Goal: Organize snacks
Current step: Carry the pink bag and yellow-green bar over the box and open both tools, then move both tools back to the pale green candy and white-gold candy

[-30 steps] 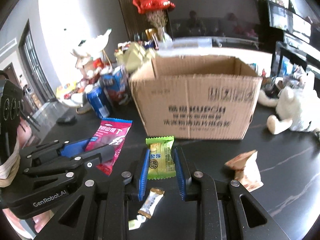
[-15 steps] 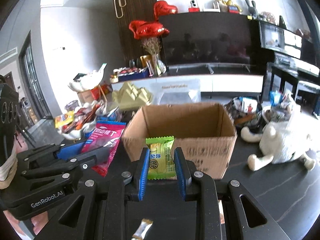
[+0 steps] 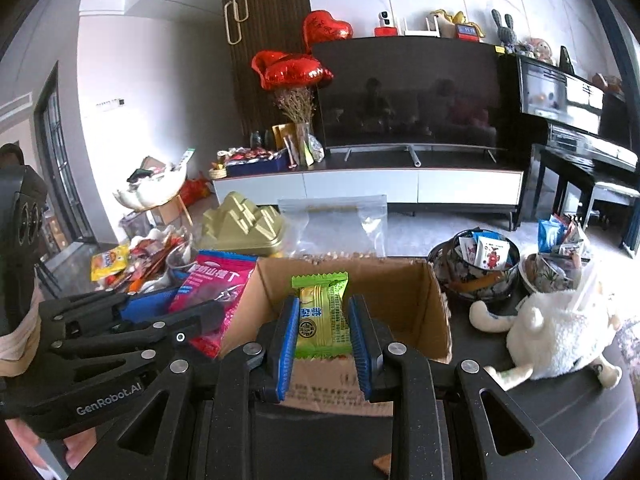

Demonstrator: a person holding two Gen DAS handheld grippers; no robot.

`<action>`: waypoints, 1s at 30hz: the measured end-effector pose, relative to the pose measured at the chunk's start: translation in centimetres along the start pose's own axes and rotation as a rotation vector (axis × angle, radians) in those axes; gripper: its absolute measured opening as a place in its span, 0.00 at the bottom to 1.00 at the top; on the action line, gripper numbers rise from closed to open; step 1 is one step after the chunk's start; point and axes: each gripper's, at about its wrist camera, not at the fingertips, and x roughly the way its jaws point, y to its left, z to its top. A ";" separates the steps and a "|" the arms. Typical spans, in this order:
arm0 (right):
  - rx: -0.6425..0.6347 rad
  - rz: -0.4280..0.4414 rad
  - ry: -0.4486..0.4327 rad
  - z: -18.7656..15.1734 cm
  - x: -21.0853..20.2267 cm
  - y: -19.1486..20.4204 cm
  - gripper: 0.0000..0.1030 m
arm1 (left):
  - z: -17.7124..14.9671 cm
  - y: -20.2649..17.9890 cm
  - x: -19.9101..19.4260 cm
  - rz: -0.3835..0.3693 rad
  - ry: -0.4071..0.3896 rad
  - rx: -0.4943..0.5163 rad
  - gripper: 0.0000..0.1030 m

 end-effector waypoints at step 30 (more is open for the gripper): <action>0.024 0.016 0.036 -7.0 -5.8 2.2 0.45 | -7.6 -1.2 -7.8 0.092 -0.045 0.036 0.59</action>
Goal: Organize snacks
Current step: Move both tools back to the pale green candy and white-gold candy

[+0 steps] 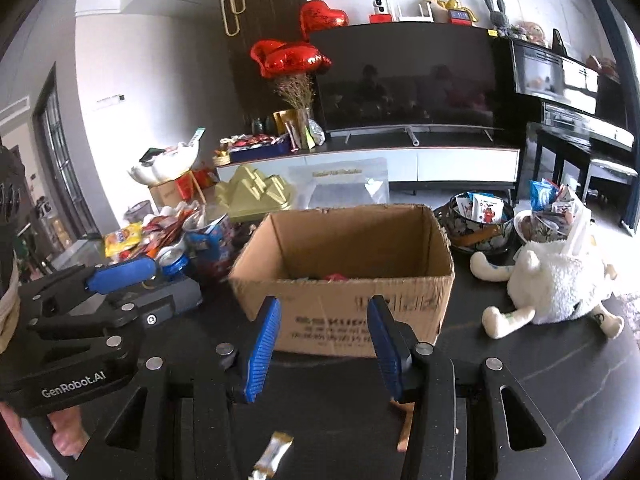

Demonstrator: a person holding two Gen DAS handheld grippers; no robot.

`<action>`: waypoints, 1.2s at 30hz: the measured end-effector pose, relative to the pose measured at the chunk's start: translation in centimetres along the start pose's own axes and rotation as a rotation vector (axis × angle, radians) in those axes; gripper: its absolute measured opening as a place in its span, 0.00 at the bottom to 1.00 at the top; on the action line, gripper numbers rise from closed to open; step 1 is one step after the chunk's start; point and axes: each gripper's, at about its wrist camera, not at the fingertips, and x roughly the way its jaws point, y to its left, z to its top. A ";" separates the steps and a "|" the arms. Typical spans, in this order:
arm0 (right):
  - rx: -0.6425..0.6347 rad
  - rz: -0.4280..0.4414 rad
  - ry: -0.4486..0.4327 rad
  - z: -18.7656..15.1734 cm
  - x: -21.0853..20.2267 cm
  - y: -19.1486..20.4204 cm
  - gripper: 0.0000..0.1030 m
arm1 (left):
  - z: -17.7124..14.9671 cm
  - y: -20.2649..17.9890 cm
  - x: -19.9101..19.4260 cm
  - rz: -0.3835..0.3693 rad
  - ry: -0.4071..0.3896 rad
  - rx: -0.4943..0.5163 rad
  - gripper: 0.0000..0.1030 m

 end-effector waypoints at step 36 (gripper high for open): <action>0.021 0.016 0.283 -15.3 1.3 2.5 0.45 | -17.5 -1.3 1.4 -0.162 0.225 0.015 0.49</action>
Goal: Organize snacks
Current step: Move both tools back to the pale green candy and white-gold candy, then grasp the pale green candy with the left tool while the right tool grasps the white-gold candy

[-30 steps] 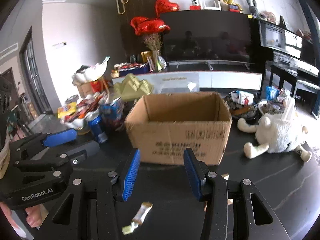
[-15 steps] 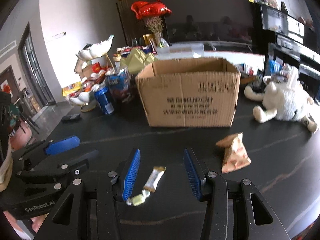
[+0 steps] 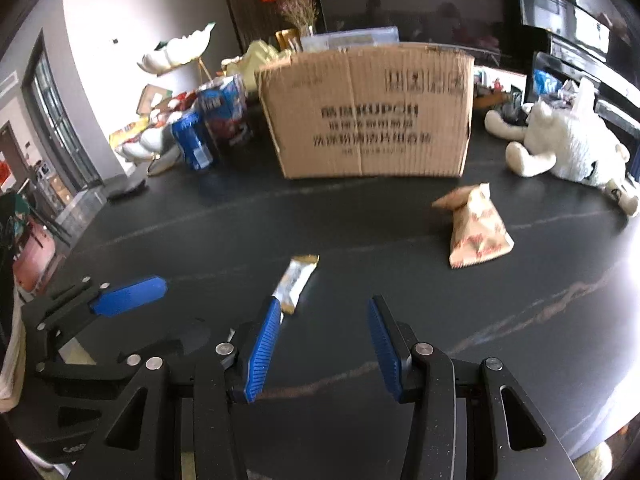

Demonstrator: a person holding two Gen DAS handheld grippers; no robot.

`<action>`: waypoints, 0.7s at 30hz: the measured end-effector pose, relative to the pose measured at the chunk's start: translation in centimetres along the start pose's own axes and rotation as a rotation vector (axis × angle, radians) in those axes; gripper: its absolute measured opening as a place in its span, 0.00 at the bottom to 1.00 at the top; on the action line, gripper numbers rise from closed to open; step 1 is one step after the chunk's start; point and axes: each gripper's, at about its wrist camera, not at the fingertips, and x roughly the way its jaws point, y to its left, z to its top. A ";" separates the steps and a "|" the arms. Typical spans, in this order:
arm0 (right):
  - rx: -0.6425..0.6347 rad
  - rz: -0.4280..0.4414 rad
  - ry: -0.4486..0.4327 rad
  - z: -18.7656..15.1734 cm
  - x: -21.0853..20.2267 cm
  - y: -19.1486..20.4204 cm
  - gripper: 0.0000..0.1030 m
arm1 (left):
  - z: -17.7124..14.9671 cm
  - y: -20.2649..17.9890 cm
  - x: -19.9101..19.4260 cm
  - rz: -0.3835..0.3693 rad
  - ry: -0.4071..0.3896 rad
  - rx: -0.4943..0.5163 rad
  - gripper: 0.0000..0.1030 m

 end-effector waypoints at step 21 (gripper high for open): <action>0.043 0.035 0.063 -0.8 3.2 -0.8 0.45 | -1.4 -0.4 5.0 -0.010 0.069 0.011 0.34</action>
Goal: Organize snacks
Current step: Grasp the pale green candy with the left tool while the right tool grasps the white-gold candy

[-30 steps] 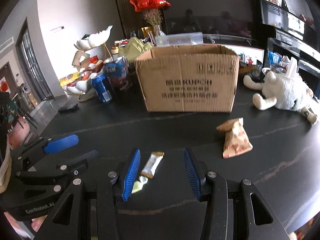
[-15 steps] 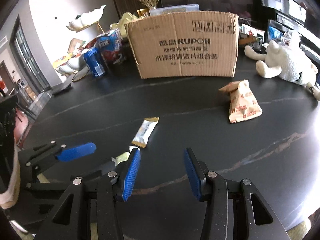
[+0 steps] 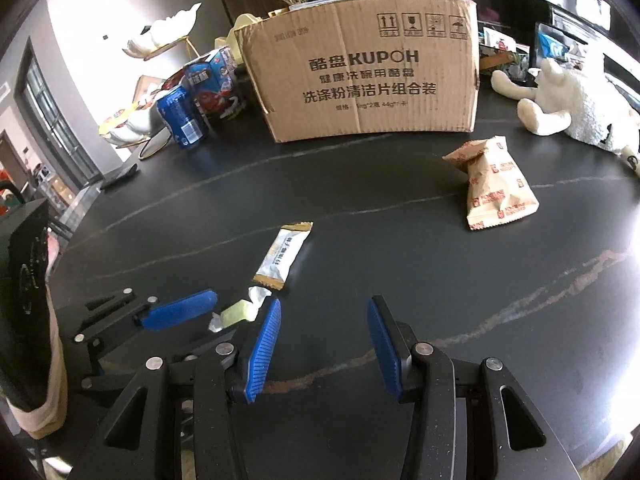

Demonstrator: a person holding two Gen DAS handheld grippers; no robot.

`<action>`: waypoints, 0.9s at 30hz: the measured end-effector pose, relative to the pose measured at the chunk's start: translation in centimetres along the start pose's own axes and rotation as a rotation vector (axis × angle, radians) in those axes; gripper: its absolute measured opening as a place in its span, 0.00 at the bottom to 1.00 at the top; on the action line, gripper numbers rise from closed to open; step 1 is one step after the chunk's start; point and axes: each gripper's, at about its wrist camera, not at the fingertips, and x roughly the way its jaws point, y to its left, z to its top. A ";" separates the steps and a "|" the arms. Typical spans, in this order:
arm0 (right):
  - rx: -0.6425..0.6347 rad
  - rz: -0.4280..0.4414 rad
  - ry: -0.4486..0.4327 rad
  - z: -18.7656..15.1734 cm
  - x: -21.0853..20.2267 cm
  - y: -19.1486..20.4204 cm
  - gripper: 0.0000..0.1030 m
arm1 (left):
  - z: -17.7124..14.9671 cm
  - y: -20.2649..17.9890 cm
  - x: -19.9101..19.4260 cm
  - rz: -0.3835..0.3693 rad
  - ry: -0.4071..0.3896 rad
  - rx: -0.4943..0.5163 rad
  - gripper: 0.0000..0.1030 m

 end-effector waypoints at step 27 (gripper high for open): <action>-0.057 -0.040 0.052 3.6 6.1 3.9 0.33 | 0.6 5.5 -1.2 0.066 -0.091 -0.148 0.19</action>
